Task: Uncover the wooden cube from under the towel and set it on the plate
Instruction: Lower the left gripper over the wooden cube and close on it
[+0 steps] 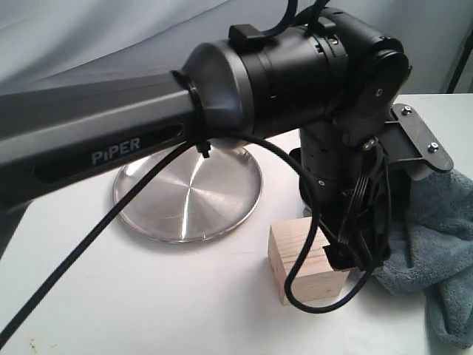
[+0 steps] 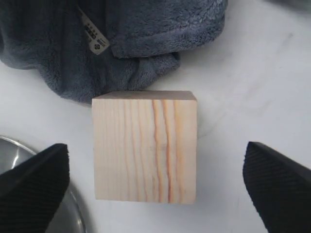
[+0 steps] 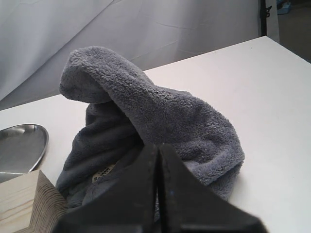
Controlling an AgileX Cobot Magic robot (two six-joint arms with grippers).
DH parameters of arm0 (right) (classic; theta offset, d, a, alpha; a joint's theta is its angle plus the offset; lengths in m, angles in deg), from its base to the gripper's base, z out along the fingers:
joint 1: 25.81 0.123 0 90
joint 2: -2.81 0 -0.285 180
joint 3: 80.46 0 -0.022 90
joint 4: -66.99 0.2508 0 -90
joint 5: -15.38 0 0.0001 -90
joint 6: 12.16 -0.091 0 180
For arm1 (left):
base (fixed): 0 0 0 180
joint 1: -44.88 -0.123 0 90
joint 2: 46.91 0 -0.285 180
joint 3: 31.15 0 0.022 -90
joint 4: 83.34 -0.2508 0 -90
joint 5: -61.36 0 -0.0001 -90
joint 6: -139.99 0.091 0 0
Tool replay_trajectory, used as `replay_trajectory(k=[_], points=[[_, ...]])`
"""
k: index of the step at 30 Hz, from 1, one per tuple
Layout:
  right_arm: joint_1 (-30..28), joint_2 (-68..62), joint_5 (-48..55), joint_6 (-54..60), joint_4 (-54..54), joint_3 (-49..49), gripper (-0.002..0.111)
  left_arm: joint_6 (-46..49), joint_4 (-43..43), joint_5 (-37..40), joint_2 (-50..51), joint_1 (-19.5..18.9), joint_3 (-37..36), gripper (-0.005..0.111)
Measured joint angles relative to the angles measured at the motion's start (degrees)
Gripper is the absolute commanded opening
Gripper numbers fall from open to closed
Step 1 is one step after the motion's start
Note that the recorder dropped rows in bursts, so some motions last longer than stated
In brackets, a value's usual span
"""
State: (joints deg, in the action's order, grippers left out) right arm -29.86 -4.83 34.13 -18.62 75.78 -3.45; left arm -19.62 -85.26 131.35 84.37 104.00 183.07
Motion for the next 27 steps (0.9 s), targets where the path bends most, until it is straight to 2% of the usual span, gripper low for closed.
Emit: replay_trajectory(k=[12, 20, 27], points=[[0.0, 0.0, 0.0, 0.0, 0.0, 0.0, 0.0, -0.1, -1.5, 0.0, 4.1, -0.26, 0.0, 0.091], [0.0, 0.0, 0.0, 0.0, 0.0, 0.0, 0.0, -0.1, 1.92, 0.0, 4.47, -4.68, 0.0, 0.091], [0.0, 0.0, 0.0, 0.0, 0.0, 0.0, 0.0, 0.58, 6.2, 0.0, 5.61, -5.07, 0.0, 0.091]])
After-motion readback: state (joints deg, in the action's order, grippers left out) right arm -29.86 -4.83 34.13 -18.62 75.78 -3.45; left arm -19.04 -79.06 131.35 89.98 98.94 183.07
